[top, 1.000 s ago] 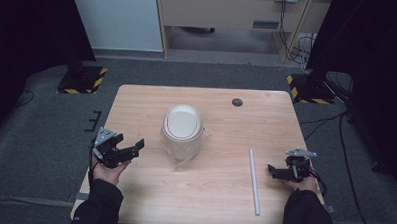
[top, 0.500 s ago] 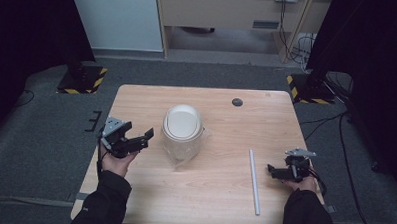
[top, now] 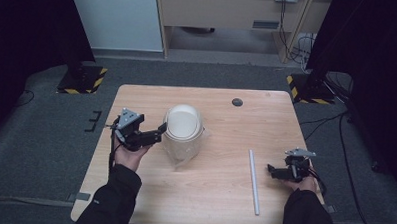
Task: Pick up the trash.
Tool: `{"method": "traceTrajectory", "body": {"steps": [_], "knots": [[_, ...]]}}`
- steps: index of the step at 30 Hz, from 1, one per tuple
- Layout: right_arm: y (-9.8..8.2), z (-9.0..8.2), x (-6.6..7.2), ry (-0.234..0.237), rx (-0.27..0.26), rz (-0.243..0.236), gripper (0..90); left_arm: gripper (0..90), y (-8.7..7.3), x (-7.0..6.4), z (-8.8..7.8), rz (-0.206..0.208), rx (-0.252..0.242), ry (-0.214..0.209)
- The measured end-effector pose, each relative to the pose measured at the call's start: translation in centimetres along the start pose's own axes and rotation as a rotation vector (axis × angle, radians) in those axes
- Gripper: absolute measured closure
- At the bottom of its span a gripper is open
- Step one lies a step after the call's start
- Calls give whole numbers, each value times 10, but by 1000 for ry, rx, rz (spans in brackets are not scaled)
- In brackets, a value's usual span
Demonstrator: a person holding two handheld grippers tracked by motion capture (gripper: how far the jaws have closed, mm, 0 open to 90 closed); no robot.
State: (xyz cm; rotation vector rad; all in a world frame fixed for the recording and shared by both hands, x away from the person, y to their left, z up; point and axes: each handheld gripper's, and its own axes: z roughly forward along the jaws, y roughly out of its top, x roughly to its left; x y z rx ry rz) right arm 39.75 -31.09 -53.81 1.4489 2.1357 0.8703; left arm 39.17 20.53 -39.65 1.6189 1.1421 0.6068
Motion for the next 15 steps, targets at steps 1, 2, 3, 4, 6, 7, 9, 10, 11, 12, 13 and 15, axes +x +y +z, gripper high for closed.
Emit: {"method": "traceTrajectory", "body": {"steps": [1,2,3,4,6,7,9,10,11,12,13,15], "knots": [[0,0,0,0,0,0,3,82,0,-1,2,-1,-1,1],[0,0,0,0,0,0,3,78,1,-3,6,2,5,3],[0,0,0,0,0,0,3,78,1,-3,6,2,5,3],[0,0,0,1,0,-1,4,76,1,-5,10,11,15,4],[0,0,0,1,0,-1,3,76,1,-7,13,16,22,8],[0,0,0,1,0,-1,3,71,1,-8,16,21,26,12],[0,0,0,1,0,-1,3,67,0,-11,23,34,41,21],[0,0,0,2,0,-2,4,66,0,-12,25,38,50,22],[0,0,0,2,0,-2,4,63,0,-12,25,38,50,22],[0,0,0,2,0,-2,3,61,-1,-13,27,42,56,23],[0,0,0,2,0,-2,3,61,-1,-13,29,44,60,24],[0,0,0,2,0,-2,3,59,-3,-15,35,60,81,32]]}}
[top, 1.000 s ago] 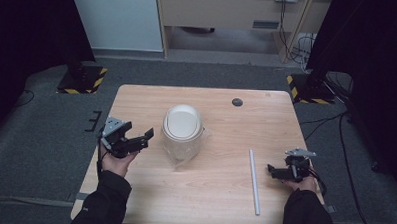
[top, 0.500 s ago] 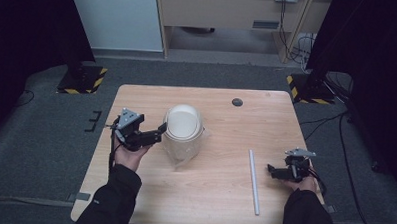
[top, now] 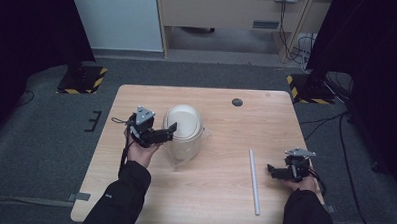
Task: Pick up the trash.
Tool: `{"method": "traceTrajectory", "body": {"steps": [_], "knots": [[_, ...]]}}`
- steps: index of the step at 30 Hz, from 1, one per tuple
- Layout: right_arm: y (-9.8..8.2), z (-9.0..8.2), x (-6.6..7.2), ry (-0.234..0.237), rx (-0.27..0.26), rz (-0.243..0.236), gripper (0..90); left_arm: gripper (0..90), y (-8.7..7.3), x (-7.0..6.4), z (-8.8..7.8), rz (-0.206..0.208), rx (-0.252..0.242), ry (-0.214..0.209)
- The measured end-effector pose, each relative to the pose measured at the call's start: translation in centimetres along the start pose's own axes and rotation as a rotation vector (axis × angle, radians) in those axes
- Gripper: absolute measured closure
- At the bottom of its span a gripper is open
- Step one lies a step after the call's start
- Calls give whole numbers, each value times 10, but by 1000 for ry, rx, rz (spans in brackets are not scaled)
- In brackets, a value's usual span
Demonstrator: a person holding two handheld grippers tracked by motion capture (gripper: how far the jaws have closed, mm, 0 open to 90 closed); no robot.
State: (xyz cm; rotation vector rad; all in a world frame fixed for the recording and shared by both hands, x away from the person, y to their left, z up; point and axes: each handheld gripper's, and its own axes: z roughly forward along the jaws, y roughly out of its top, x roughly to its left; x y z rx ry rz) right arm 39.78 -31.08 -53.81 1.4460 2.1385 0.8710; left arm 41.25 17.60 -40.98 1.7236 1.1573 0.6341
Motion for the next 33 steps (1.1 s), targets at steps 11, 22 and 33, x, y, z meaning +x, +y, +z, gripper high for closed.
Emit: {"method": "traceTrajectory", "body": {"steps": [11,22,33], "knots": [[1,0,0,-1,7,0,4,51,-4,-4,12,15,44,12],[1,0,0,-1,11,3,4,49,-6,-3,23,6,86,25],[6,-2,2,-2,77,2,7,49,-8,-2,29,5,119,41]]}}
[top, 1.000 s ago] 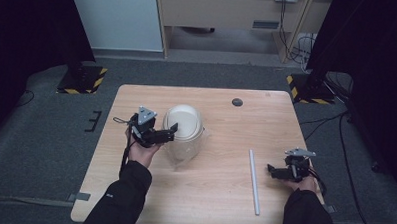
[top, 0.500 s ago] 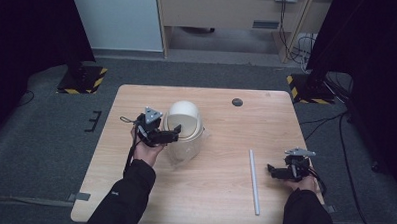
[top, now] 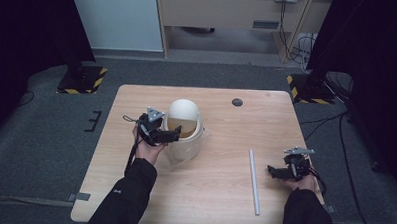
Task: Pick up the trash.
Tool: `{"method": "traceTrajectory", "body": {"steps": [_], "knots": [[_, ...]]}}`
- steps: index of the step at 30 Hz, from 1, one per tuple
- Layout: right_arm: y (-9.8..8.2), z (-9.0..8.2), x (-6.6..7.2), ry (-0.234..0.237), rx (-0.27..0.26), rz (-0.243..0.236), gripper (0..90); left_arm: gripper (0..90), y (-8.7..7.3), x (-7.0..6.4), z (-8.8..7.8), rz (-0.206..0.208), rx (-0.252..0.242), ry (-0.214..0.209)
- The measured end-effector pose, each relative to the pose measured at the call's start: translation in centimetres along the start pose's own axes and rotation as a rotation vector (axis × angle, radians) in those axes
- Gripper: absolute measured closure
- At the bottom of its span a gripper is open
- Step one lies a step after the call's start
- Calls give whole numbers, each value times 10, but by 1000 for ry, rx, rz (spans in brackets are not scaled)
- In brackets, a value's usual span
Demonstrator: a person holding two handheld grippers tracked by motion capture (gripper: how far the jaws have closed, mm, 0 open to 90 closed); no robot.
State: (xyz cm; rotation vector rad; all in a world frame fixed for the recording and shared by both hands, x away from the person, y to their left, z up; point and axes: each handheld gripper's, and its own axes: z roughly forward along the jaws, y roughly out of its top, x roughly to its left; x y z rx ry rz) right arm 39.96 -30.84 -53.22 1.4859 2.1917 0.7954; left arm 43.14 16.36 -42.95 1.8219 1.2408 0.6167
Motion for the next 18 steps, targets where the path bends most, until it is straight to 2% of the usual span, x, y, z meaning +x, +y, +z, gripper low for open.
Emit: {"method": "traceTrajectory", "body": {"steps": [5,12,15,18], "knots": [[2,-1,0,-2,16,4,18,64,1,2,-1,-5,-12,0],[3,-2,-3,6,26,11,43,66,0,4,2,-17,5,7],[3,-3,-4,8,23,15,45,68,-1,4,-2,-16,-3,-1],[4,-7,-3,-13,0,-3,55,70,-2,3,-10,-14,-23,-17]]}}
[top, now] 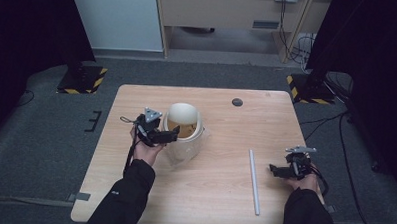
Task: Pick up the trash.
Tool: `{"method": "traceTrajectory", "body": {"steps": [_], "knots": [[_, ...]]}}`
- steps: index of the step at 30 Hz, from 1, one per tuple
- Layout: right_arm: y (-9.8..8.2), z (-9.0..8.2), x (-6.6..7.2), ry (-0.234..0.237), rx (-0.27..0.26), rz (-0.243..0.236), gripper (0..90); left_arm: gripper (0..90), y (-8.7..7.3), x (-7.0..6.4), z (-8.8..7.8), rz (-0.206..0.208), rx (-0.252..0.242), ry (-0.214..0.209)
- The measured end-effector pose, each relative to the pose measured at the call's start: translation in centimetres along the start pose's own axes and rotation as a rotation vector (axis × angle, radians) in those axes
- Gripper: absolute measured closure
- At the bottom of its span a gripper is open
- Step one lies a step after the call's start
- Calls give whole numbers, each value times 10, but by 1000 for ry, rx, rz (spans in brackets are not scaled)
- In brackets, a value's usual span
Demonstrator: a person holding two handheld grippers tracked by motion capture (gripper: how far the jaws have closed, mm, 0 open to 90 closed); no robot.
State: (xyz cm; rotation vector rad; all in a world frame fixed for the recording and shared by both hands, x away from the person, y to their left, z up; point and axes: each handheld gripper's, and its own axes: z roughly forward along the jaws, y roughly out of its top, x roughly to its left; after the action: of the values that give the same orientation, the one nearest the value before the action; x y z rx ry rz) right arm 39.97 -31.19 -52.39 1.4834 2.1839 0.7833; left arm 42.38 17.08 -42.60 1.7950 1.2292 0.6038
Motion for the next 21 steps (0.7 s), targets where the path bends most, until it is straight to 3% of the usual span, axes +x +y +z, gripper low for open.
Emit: {"method": "traceTrajectory", "body": {"steps": [7,13,17,21], "knots": [[3,-6,2,0,-42,11,71,72,-2,3,-22,1,-37,-27],[6,-15,6,-14,-61,-14,81,76,-11,10,-46,13,-59,-27],[10,-23,12,6,-95,-11,100,76,-27,19,-65,9,-46,-19],[17,-33,21,11,-138,-40,115,76,-43,24,-80,9,-29,-14]]}}
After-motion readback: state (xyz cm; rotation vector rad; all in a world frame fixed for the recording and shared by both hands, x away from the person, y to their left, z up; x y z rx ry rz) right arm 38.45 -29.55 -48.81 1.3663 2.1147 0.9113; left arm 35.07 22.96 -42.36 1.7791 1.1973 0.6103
